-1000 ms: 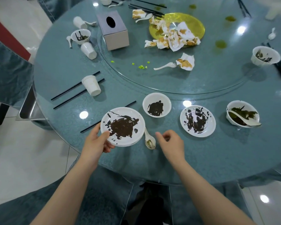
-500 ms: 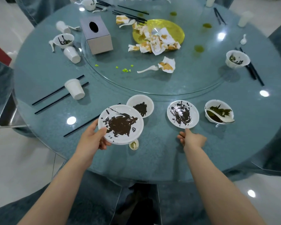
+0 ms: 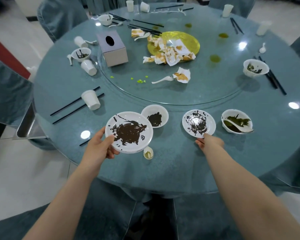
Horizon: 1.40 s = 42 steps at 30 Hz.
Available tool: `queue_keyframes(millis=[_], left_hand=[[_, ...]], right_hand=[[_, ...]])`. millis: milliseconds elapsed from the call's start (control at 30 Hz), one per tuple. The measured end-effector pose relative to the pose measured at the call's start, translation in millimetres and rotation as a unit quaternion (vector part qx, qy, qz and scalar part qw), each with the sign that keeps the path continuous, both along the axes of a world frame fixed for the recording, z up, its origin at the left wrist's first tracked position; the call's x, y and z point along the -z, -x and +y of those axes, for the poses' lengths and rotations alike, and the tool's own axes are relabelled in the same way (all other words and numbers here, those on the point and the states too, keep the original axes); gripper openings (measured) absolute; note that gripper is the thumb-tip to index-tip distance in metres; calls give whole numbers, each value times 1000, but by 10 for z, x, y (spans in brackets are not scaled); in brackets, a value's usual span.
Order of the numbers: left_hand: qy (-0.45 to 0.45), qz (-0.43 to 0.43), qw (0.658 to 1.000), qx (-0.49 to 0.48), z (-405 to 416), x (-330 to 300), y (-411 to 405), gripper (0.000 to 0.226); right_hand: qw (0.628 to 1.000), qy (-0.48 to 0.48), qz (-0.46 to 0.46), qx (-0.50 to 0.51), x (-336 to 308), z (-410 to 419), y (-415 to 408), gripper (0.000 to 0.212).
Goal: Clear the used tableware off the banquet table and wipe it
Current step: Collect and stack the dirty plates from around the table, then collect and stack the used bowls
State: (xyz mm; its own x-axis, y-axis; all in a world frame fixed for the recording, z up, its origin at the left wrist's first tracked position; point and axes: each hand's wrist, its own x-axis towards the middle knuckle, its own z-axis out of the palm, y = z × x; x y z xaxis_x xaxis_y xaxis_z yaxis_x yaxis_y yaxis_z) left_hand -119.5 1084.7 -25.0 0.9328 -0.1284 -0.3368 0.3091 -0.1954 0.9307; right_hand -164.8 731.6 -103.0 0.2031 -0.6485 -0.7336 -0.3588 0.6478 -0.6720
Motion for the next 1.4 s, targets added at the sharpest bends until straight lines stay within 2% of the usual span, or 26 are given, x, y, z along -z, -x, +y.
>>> queue_keyframes(millis=[67, 133, 200, 400, 567, 767, 867, 933, 1033, 1167, 1233, 1333, 1400], left_hand=[[3, -4, 1000, -13, 67, 18, 14, 30], [7, -2, 1000, -24, 102, 39, 31, 33], [10, -3, 1000, -30, 114, 48, 42, 34], [7, -5, 1000, -22, 166, 10, 94, 31], [17, 4, 1000, -23, 299, -99, 169, 33], [51, -18, 998, -10, 567, -328, 332, 30], [86, -38, 996, -2, 692, -431, 424, 28], [101, -56, 993, 4, 782, -507, 457, 27], [104, -71, 992, 18, 879, -576, 480, 29], [93, -66, 993, 37, 946, -597, 471, 27], [89, -60, 992, 62, 927, -619, 459, 26], [100, -44, 989, 100, 848, -664, 413, 27], [96, -36, 991, 89, 786, -677, 334, 27]], right_hand=[[1000, -12, -18, -3, -12, 66, -5, 4], [998, -32, -54, -20, -27, 163, 11, 10], [995, -36, -83, -36, -86, 266, 41, 7], [986, -9, -152, -73, -483, 632, 201, 15], [973, 19, -164, -160, -881, 1154, 308, 16], [940, 96, -170, -280, -1285, 1868, 281, 14], [913, 149, -183, -332, -1393, 2174, 296, 9], [893, 165, -178, -380, -1456, 2354, 293, 14], [877, 110, -171, -435, -1534, 2536, 286, 19], [874, 76, -185, -442, -1506, 2591, 278, 23], [881, 59, -187, -430, -1454, 2536, 263, 25], [899, -18, -179, -399, -1351, 2410, 196, 19], [909, -46, -172, -377, -1260, 2272, 118, 18]])
